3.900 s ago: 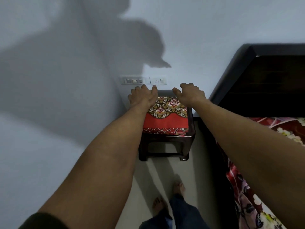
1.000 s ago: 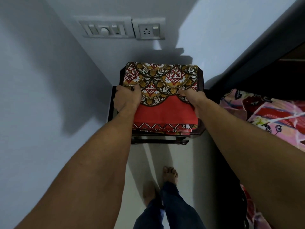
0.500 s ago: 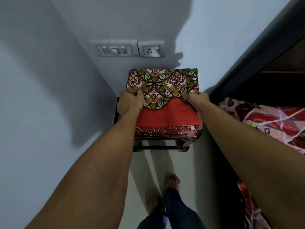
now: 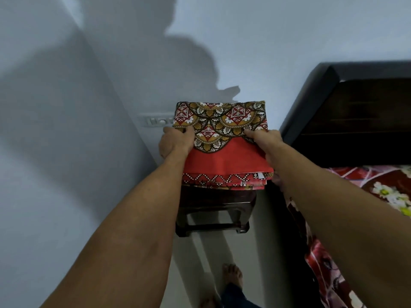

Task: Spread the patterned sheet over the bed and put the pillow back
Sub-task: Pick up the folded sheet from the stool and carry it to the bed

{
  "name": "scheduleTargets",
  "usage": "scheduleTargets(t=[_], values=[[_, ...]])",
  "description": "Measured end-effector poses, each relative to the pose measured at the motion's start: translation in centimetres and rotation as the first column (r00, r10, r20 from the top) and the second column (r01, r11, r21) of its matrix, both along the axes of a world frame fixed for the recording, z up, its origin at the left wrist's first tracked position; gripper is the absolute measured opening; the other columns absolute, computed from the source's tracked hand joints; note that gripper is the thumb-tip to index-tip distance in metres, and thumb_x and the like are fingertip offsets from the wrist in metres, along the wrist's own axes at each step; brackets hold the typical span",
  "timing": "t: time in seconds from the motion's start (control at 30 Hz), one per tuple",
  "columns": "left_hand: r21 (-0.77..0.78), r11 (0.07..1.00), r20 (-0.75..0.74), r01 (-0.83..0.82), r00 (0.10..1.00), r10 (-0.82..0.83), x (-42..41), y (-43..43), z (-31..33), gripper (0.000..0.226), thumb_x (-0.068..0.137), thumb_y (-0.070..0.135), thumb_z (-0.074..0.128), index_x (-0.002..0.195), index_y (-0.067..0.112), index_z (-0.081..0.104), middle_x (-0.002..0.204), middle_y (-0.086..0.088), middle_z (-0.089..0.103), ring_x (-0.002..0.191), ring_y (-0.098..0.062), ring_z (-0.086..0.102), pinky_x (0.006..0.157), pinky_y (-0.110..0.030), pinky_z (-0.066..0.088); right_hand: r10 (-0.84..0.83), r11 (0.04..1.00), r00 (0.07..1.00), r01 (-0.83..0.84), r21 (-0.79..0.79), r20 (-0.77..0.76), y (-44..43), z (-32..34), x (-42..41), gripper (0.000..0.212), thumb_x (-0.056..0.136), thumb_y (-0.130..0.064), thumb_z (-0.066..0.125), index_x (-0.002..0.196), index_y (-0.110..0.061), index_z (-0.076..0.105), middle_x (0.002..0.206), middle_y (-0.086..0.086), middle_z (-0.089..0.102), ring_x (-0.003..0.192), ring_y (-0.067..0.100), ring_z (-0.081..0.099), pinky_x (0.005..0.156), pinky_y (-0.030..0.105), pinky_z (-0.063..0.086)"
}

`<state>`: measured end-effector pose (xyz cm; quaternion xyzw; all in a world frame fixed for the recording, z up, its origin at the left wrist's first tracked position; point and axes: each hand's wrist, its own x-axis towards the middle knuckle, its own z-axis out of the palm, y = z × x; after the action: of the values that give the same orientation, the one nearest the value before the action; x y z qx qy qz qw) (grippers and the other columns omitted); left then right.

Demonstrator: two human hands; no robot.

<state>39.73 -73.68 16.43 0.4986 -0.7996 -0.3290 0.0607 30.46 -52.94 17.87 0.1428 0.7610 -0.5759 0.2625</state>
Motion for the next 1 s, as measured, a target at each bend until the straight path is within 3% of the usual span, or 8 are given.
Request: scheduleTargets(t=[0.23,0.43,0.57,0.73,0.9,1.0], values=[[-0.030,0.999,-0.075,0.037,0.996,-0.039,1.7,2.2,8.5,0.063,0.092,0.056,0.052,0.130,0.006,0.048,0.123,-0.012,0.061,0.111,-0.032,0.060,0.075,-0.035,0.041,-0.069,0.997,0.993,0.064,-0.052,-0.098,2.6,8.5,2.9,0.030,0.085,-0.025,0.081,0.087,-0.013,0.054,0.094,0.007,0.068,0.086,0.025,0.069,0.081,0.040,0.059],[-0.065,0.994,-0.130,0.092,0.986,-0.100,2.6,4.4,15.5,0.065,0.092,0.056,0.052,0.131,0.005,0.048,0.124,-0.013,0.061,0.112,-0.032,0.059,0.077,-0.036,0.041,-0.124,0.990,0.977,0.110,-0.083,-0.173,5.4,15.1,5.1,0.040,0.080,-0.031,0.085,0.088,-0.013,0.050,0.103,0.011,0.068,0.093,0.029,0.069,0.086,0.048,0.059],[-0.076,0.988,-0.173,0.135,0.974,-0.146,2.8,6.1,19.6,0.069,0.088,0.060,0.054,0.130,0.006,0.051,0.123,-0.013,0.062,0.111,-0.033,0.060,0.077,-0.036,0.042,-0.171,0.983,0.962,0.151,-0.106,-0.214,7.6,18.9,6.2,0.049,0.078,-0.030,0.087,0.105,-0.007,0.052,0.102,0.012,0.067,0.091,0.030,0.069,0.084,0.048,0.060],[-0.113,0.978,-0.210,0.174,0.958,-0.195,2.2,8.7,24.2,0.070,0.086,0.063,0.054,0.128,0.006,0.052,0.120,-0.012,0.064,0.107,-0.033,0.062,0.076,-0.036,0.044,-0.223,0.971,0.946,0.195,-0.139,-0.233,10.7,23.0,6.8,0.049,0.076,-0.029,0.088,0.107,-0.006,0.057,0.104,0.011,0.067,0.093,0.030,0.068,0.085,0.046,0.060],[-0.159,0.961,-0.229,0.226,0.938,-0.258,1.6,12.5,28.1,0.070,0.085,0.063,0.054,0.126,0.007,0.055,0.115,-0.011,0.065,0.101,-0.031,0.063,0.073,-0.036,0.046,-0.292,0.953,0.916,0.256,-0.160,-0.276,14.7,26.1,7.6,0.043,0.076,-0.030,0.088,0.092,-0.010,0.054,0.105,0.012,0.066,0.097,0.030,0.067,0.089,0.048,0.059],[-0.170,0.949,-0.243,0.265,0.922,-0.301,1.5,15.2,29.5,0.069,0.085,0.063,0.054,0.125,0.007,0.055,0.116,-0.011,0.065,0.102,-0.031,0.063,0.072,-0.036,0.045,-0.333,0.941,0.898,0.295,-0.167,-0.288,17.5,27.7,8.6,0.055,0.076,-0.030,0.088,0.112,-0.006,0.056,0.106,0.012,0.066,0.096,0.030,0.067,0.088,0.048,0.059]])
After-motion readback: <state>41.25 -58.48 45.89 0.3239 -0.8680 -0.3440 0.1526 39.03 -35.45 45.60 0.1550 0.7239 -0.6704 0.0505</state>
